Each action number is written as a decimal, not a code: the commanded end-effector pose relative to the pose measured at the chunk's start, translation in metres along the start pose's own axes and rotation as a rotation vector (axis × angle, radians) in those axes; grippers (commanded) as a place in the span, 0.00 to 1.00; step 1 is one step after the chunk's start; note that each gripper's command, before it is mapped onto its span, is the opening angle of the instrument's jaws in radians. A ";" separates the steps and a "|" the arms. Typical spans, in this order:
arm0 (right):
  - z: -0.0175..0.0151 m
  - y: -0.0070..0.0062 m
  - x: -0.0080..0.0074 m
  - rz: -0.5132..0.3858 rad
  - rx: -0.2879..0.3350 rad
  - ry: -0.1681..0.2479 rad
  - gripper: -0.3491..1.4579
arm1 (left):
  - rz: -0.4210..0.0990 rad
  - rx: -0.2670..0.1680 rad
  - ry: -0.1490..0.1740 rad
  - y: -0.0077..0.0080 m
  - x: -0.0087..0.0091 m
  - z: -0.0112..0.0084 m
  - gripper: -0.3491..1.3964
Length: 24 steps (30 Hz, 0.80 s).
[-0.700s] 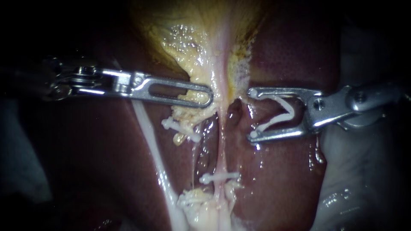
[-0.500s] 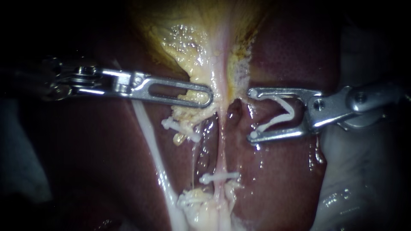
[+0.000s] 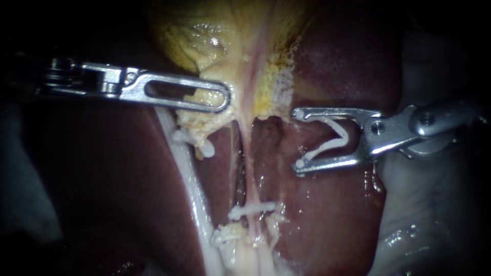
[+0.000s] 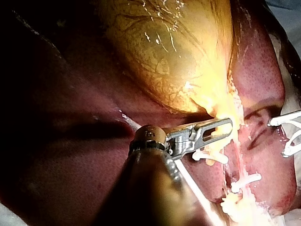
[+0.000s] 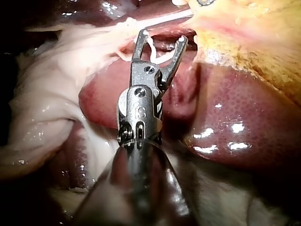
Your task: Clipping second clip right tube
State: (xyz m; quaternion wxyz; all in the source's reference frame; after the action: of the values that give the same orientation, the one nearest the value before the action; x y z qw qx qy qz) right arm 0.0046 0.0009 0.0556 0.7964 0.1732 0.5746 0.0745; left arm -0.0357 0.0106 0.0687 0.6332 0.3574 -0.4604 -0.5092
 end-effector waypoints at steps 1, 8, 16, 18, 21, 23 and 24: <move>0.0002 -0.0003 -0.0002 0.026 -0.003 0.004 0.47 | 0.001 -0.001 0.000 0.0000 0.0000 0.0000 0.00; 0.0039 -0.0014 -0.0031 0.207 0.034 -0.033 0.46 | 0.001 -0.001 0.000 0.0000 0.0000 -0.0001 0.00; 0.0079 -0.0020 -0.0077 0.385 0.052 -0.065 0.45 | 0.001 -0.001 0.000 -0.0001 0.0001 -0.0001 0.00; 0.0086 -0.0020 -0.0083 0.402 0.055 -0.075 0.45 | 0.001 -0.001 0.000 -0.0001 0.0001 -0.0001 0.00; 0.0094 -0.0020 -0.0086 0.424 0.065 -0.077 0.45 | 0.001 -0.001 0.000 -0.0001 0.0001 -0.0001 0.00; 0.0101 -0.0020 -0.0085 0.437 0.071 -0.077 0.44 | 0.001 -0.001 0.000 -0.0001 0.0001 0.0000 0.00; 0.0103 -0.0021 -0.0085 0.442 0.075 -0.077 0.44 | 0.001 -0.002 -0.001 -0.0001 0.0001 0.0000 0.00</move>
State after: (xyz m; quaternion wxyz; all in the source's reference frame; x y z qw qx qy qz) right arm 0.0118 -0.0058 0.0653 0.7727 0.3307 0.4948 0.2208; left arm -0.0357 0.0105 0.0685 0.6336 0.3567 -0.4604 -0.5093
